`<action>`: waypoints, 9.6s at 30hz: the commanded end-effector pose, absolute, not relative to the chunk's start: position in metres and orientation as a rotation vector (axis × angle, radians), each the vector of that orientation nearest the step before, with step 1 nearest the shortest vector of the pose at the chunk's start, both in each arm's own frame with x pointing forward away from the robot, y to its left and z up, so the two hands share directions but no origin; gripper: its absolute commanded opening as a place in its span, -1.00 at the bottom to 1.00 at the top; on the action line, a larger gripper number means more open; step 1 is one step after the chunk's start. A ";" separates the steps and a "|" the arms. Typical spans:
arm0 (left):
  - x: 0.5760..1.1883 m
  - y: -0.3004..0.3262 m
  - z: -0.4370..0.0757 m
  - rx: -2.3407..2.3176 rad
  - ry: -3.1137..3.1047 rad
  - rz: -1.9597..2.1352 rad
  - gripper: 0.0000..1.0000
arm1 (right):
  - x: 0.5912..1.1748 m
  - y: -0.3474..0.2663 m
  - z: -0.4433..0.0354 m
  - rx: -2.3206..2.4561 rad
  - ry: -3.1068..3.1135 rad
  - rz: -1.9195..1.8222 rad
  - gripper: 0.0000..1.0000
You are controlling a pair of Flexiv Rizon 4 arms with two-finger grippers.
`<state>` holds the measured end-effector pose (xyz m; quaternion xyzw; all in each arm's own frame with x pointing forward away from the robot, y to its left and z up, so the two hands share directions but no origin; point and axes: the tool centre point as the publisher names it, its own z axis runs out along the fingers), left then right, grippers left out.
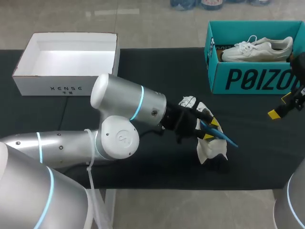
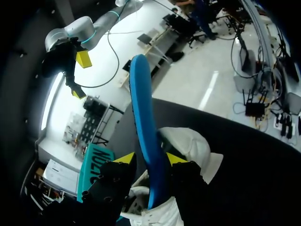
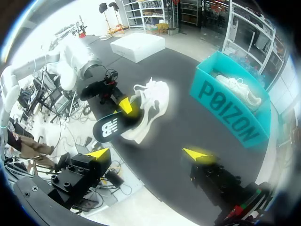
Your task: Take the shoe out of the shoebox, open the shoe tongue, remove and reinsert the insole, then place the shoe into the shoebox
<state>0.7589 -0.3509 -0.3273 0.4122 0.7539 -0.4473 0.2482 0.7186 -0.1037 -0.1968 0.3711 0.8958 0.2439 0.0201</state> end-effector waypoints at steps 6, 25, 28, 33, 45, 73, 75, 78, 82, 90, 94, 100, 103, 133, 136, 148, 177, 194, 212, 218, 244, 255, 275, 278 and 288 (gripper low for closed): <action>0.760 -0.359 -0.329 1.130 2.056 -1.218 -0.58 | 0.717 -0.104 -0.198 1.152 2.776 0.756 1.00; 0.757 -0.361 -0.315 1.109 2.006 -1.208 -1.00 | 0.717 -0.104 -0.198 1.152 2.776 0.756 1.00; 0.757 -0.362 -0.321 1.090 2.003 -1.216 -1.00 | 0.717 -0.104 -0.198 1.152 2.776 0.756 1.00; 0.760 -0.363 -0.331 1.049 1.994 -1.217 -1.00 | 0.717 -0.104 -0.198 1.152 2.776 0.756 1.00; 0.785 -0.352 -0.354 0.982 1.956 -1.155 -1.00 | 0.717 -0.104 -0.198 1.152 2.776 0.756 1.00; 0.789 -0.335 -0.339 1.008 1.988 -1.086 0.25 | 0.717 -0.104 -0.198 1.152 2.776 0.756 1.00; 0.790 -0.337 -0.338 1.009 1.986 -1.091 0.00 | 0.717 -0.104 -0.198 1.152 2.776 0.756 1.00; 0.791 -0.341 -0.335 1.007 1.983 -1.100 -0.04 | 0.717 -0.104 -0.198 1.152 2.776 0.756 1.00; 0.792 -0.346 -0.330 1.011 1.971 -1.111 -0.08 | 0.717 -0.104 -0.198 1.152 2.776 0.756 1.00; 0.778 -0.362 -0.330 1.044 1.973 -1.175 -0.25 | 0.717 -0.104 -0.198 1.152 2.776 0.756 1.00; 0.771 -0.367 -0.331 1.050 1.973 -1.195 -0.41 | 0.717 -0.104 -0.198 1.152 2.776 0.756 1.00; 0.772 -0.365 -0.330 1.052 1.968 -1.189 -1.00 | 0.717 -0.104 -0.198 1.152 2.776 0.756 1.00; 0.774 -0.362 -0.330 1.052 1.967 -1.180 -1.00 | 0.717 -0.104 -0.198 1.152 2.776 0.756 1.00; 0.808 -0.341 -0.355 1.190 1.935 -1.011 -0.84 | 0.717 -0.104 -0.198 1.152 2.776 0.756 1.00; 0.804 -0.341 -0.351 1.184 1.937 -1.019 -0.15 | 0.717 -0.104 -0.198 1.152 2.776 0.756 1.00; 0.790 -0.339 -0.327 1.119 1.925 -1.047 -0.32 | 0.717 -0.104 -0.198 1.152 2.776 0.756 1.00; 0.821 -0.337 -0.346 1.235 1.894 -0.967 -1.00 | 0.717 -0.104 -0.198 1.152 2.776 0.756 1.00; 0.790 -0.343 -0.338 1.243 1.906 -1.019 1.00 | 0.717 -0.104 -0.198 1.152 2.776 0.756 1.00; 0.776 -0.349 -0.333 1.208 1.911 -1.046 -0.54 | 0.717 -0.104 -0.198 1.152 2.776 0.756 1.00; 0.773 -0.356 -0.334 1.209 1.905 -1.066 -1.00 | 0.717 -0.104 -0.198 1.152 2.776 0.756 1.00; 0.787 -0.343 -0.343 1.264 1.915 -1.006 1.00 | 0.717 -0.104 -0.198 1.152 2.776 0.756 1.00; 0.781 -0.314 -0.317 1.311 1.921 -0.980 1.00 | 0.717 -0.104 -0.198 1.152 2.776 0.756 1.00; 0.767 -0.300 -0.305 2.066 1.974 -0.761 1.00 | 0.717 -0.104 -0.198 1.152 2.776 0.756 1.00; 0.767 -0.300 -0.305 2.066 1.974 -0.761 1.00 | 0.717 -0.104 -0.198 1.152 2.776 0.756 1.00; 0.767 -0.300 -0.305 2.066 1.974 -0.761 1.00 | 0.717 -0.104 -0.198 1.152 2.776 0.756 1.00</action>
